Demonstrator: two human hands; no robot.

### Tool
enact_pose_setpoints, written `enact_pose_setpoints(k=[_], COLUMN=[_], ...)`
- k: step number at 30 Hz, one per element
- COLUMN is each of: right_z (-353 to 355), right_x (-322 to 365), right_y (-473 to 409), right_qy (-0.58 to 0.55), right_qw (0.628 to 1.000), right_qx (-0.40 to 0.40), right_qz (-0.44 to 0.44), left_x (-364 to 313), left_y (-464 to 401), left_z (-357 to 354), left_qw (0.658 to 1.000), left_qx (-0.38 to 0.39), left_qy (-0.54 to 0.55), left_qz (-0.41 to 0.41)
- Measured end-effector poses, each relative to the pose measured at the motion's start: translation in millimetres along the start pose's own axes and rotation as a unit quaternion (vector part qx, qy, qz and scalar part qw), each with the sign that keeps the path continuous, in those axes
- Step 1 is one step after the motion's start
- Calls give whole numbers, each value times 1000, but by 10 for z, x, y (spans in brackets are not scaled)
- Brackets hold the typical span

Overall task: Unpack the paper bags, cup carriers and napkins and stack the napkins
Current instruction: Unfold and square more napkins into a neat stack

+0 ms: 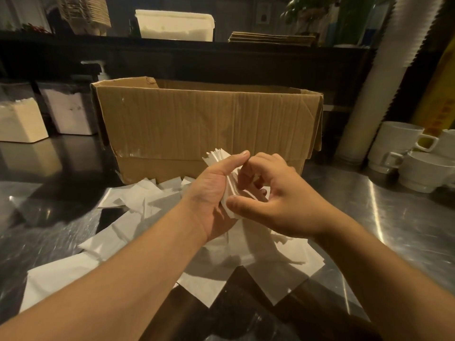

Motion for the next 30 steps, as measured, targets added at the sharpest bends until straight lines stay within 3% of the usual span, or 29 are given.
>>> enact_pose_setpoints(k=[7,10,13,16,19,23,30], right_z=[54,179,307,314,253,246,315], right_x=[39,-20,-174,-382,-538,-542,-506], right_y=[-4,-32,-79,-109,-121,-102,-91], right_qy=[-108,-186,-93,61,143,168,142], right_qw=[994,978,981,966,933,920,931], right_qx=[10,-45,-71,38,135,195,158], right_qz=[-24,-83,-153,-249,-301,-297,-297], left_x=[-1,-5,-20,-28,-18,5,6], left_y=[24,22,-1,10,17,11,4], left_z=[-13,-3,20,28,43,50,58], left_qw=[1000,999,998,998,997,995,994], left_qx=[-10,-40,-51,-48,-53,-67,-68], left_qy=[1,9,28,34,28,17,18], left_qz=[10,5,-3,16,46,72,79])
Point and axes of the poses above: each hand's wrist, its own y-axis away from the middle knuckle, its own z-axis out of the back of the hand, x = y × z, the point moved 1 cm from there along -y, towards the middle knuckle, and after that the axes turned 3 degrees about -y, right-handed, at the moved point
